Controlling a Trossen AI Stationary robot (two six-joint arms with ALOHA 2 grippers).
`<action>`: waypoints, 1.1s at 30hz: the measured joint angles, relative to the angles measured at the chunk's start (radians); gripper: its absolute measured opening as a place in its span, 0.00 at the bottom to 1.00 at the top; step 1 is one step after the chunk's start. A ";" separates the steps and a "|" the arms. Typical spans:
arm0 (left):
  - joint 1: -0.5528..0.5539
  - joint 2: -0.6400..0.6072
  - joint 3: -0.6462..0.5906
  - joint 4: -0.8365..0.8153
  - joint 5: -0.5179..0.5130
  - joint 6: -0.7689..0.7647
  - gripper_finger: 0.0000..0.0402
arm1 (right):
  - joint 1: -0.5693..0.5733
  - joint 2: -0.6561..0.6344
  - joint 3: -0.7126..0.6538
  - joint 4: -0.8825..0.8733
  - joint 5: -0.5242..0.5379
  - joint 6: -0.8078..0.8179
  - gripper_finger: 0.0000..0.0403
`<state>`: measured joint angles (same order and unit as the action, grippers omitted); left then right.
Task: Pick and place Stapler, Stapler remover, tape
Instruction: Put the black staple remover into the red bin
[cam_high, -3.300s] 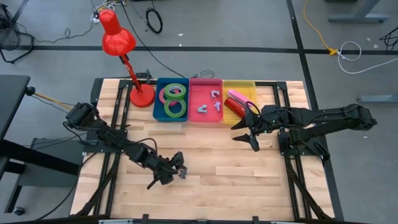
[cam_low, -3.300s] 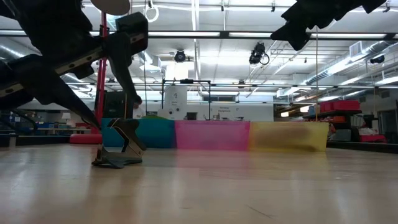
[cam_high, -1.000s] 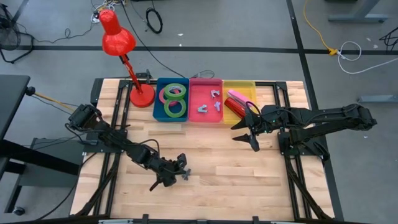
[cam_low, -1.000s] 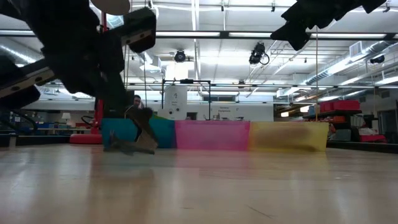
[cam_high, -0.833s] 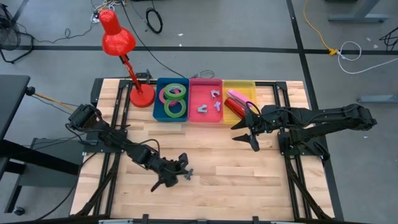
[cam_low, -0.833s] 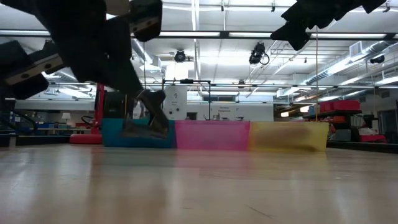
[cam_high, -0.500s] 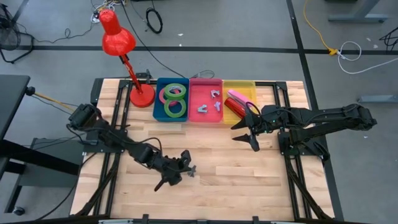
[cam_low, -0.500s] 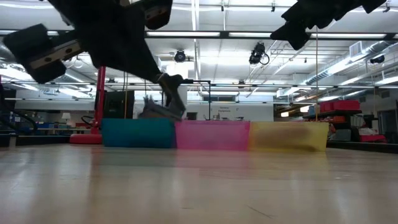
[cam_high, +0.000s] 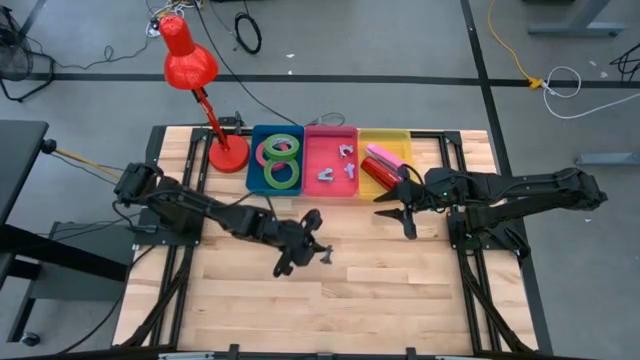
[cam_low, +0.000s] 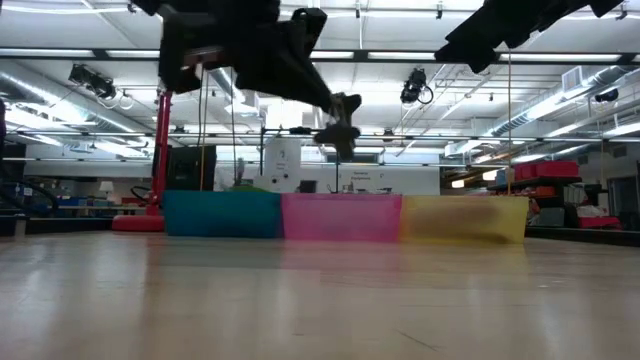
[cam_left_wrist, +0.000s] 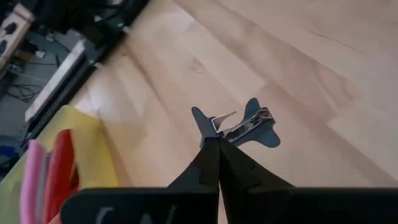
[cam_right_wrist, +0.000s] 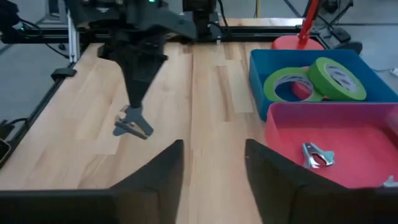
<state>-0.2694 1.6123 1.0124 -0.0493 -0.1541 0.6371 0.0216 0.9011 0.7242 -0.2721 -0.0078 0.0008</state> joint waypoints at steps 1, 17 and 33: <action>0.011 0.000 0.010 -0.002 0.002 0.000 0.00 | 0.000 -0.007 0.000 -0.002 0.000 -0.002 0.38; 0.217 0.000 0.063 0.000 0.081 -0.005 0.00 | 0.000 -0.176 0.000 -0.149 -0.008 -0.012 0.01; 0.459 0.000 0.063 0.001 0.175 -0.025 0.00 | 0.000 -0.268 0.000 -0.210 -0.008 -0.012 0.00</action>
<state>0.1897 1.6123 1.0754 -0.0485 0.0209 0.6118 0.0216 0.6334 0.7242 -0.4824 -0.0158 -0.0112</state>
